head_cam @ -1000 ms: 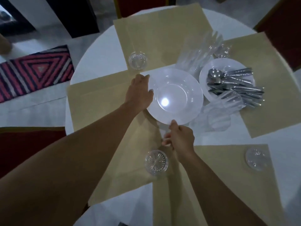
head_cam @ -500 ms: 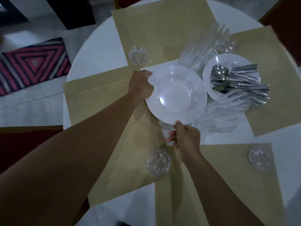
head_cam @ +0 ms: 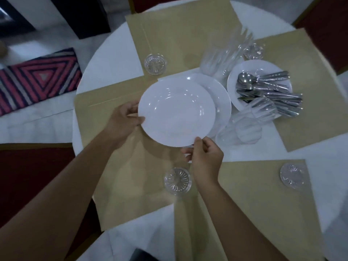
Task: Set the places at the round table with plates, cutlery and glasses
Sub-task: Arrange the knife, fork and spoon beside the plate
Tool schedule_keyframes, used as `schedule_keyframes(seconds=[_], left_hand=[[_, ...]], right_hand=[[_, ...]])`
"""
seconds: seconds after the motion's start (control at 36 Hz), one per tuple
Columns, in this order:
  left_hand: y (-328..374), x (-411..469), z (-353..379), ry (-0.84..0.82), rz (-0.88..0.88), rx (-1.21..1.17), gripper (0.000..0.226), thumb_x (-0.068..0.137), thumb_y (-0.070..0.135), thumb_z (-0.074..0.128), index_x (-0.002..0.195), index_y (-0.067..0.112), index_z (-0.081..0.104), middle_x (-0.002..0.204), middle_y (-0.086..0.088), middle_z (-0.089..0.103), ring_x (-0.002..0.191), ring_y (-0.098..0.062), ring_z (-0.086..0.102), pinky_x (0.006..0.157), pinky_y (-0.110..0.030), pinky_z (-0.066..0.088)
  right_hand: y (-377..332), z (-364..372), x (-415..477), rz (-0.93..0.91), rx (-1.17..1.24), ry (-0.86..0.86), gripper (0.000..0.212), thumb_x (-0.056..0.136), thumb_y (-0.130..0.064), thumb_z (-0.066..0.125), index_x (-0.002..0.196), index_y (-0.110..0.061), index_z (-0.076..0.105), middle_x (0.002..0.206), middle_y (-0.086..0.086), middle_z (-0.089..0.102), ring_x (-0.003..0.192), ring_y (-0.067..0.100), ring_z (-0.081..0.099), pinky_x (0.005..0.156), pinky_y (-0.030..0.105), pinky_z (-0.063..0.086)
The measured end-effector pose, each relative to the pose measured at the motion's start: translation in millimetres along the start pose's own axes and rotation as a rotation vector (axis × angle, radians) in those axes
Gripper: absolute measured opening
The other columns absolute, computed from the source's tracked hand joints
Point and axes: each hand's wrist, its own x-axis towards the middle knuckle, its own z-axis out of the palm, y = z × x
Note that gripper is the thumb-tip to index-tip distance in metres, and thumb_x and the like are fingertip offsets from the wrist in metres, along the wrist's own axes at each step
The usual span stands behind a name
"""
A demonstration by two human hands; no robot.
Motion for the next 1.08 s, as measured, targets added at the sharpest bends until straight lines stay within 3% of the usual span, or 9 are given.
schedule_keyframes(seconds=[0.08, 0.19, 0.33, 0.47, 0.53, 0.67, 0.78, 0.94, 1.08], left_hand=[[-12, -33, -8, -0.003, -0.003, -0.007, 0.07, 0.081, -0.014, 0.06, 0.133, 0.033, 0.057, 0.108, 0.003, 0.07, 0.097, -0.01, 0.067, 0.08, -0.023, 0.057], [-23, -75, -12, 0.026, 0.014, 0.067, 0.077, 0.081, -0.006, 0.066, 0.139, 0.042, 0.049, 0.113, -0.001, 0.067, 0.091, -0.015, 0.067, 0.073, -0.021, 0.057], [-34, -120, 6, 0.055, 0.056, 0.062, 0.039, 0.097, 0.018, 0.059, 0.128, 0.042, 0.06, 0.114, -0.002, 0.068, 0.102, -0.025, 0.069, 0.085, -0.04, 0.059], [-53, -152, 46, 0.126, 0.068, 0.208, 0.028, 0.097, 0.024, 0.059, 0.115, 0.045, 0.066, 0.094, 0.007, 0.069, 0.079, -0.013, 0.07, 0.063, -0.028, 0.06], [-63, -163, 69, 0.12, 0.034, 0.213, 0.028, 0.096, 0.021, 0.06, 0.112, 0.043, 0.067, 0.09, 0.006, 0.068, 0.077, -0.016, 0.069, 0.056, -0.024, 0.058], [-88, -188, 128, -0.013, -0.09, 0.147, 0.03, 0.093, 0.01, 0.063, 0.112, 0.033, 0.067, 0.087, -0.002, 0.067, 0.078, -0.027, 0.072, 0.061, -0.041, 0.061], [-99, -201, 170, -0.078, -0.132, 0.15, 0.029, 0.091, 0.008, 0.066, 0.105, 0.034, 0.066, 0.084, 0.003, 0.07, 0.078, -0.019, 0.073, 0.058, -0.035, 0.061], [-106, -211, 212, -0.12, -0.155, 0.219, 0.028, 0.094, 0.011, 0.062, 0.103, 0.037, 0.064, 0.087, 0.01, 0.072, 0.085, -0.011, 0.072, 0.076, -0.043, 0.061], [-112, -215, 227, -0.116, -0.181, 0.25, 0.023, 0.095, 0.013, 0.06, 0.106, 0.033, 0.064, 0.09, 0.006, 0.072, 0.087, -0.014, 0.072, 0.073, -0.043, 0.061]], right_hand=[[0, -11, -10, -0.056, -0.041, -0.053, 0.038, 0.099, -0.014, 0.052, 0.064, -0.028, 0.056, 0.056, 0.019, 0.063, 0.043, 0.015, 0.054, 0.045, 0.022, 0.045], [6, -40, -25, -0.079, -0.067, -0.136, 0.021, 0.1, -0.013, 0.053, 0.084, -0.015, 0.067, 0.056, 0.022, 0.056, 0.044, 0.015, 0.051, 0.047, 0.023, 0.044], [21, -95, -45, -0.127, -0.138, -0.199, 0.023, 0.101, -0.013, 0.052, 0.096, -0.022, 0.072, 0.053, 0.008, 0.051, 0.044, 0.013, 0.048, 0.048, 0.023, 0.042], [43, -158, -59, -0.155, -0.22, -0.2, 0.029, 0.103, -0.014, 0.05, 0.114, -0.03, 0.072, 0.05, -0.006, 0.052, 0.043, 0.012, 0.047, 0.046, 0.023, 0.043], [53, -186, -62, -0.176, -0.246, -0.178, 0.031, 0.105, -0.016, 0.049, 0.121, -0.033, 0.07, 0.053, -0.01, 0.055, 0.045, 0.01, 0.049, 0.047, 0.022, 0.044], [70, -250, -59, -0.236, -0.334, 0.007, 0.032, 0.104, -0.019, 0.052, 0.123, -0.037, 0.07, 0.088, -0.018, 0.073, 0.073, 0.002, 0.066, 0.065, 0.013, 0.053], [79, -289, -52, -0.21, -0.355, 0.114, 0.03, 0.103, -0.021, 0.052, 0.123, -0.033, 0.07, 0.103, -0.024, 0.073, 0.093, -0.005, 0.068, 0.074, 0.006, 0.051], [91, -326, -42, -0.118, -0.393, 0.213, 0.02, 0.101, -0.023, 0.055, 0.111, -0.028, 0.072, 0.103, -0.02, 0.072, 0.097, -0.006, 0.065, 0.081, 0.016, 0.052], [94, -338, -38, -0.084, -0.391, 0.234, 0.02, 0.1, -0.022, 0.057, 0.112, -0.031, 0.071, 0.106, -0.02, 0.069, 0.099, -0.006, 0.062, 0.082, 0.016, 0.049]])
